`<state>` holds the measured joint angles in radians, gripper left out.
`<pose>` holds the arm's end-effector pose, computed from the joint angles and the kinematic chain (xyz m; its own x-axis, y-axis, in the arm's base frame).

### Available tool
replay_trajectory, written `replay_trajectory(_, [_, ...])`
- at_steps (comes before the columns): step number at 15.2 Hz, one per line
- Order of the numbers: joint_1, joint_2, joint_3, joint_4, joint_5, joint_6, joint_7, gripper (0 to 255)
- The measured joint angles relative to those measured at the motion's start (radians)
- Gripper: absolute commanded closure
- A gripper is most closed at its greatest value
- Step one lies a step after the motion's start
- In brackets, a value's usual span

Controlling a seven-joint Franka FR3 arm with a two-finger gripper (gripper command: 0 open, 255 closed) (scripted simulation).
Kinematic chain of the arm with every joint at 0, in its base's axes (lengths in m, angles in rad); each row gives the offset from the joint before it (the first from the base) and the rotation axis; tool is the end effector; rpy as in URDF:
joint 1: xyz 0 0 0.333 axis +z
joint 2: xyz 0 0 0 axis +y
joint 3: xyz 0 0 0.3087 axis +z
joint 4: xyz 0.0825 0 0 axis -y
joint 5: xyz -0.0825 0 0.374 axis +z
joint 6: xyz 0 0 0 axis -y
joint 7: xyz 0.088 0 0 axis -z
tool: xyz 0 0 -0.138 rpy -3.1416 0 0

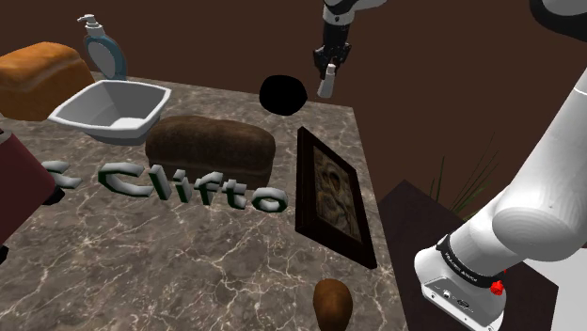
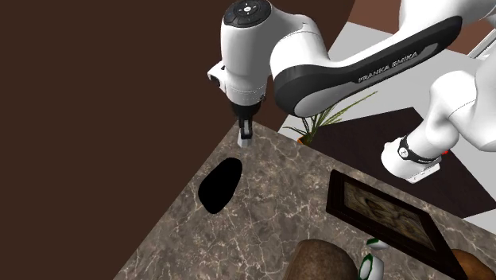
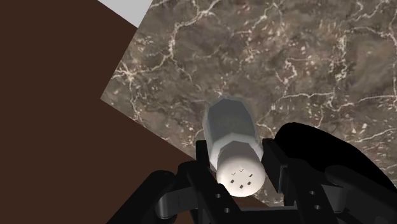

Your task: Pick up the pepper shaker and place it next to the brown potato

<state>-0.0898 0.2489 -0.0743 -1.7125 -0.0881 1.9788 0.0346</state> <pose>0.6145 -0.1071 0.4102 0.9869 -0.1603 0.0194 -0.1614 -0.9819 0.0990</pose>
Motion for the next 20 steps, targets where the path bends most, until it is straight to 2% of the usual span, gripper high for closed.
replay_trajectory(16, [0.002, -0.020, 0.001, 0.182, 0.004, -0.202, -0.015, 255])
replay_trajectory(20, [0.027, -0.139, 0.015, 0.031, -0.008, -0.174, 0.026, 255])
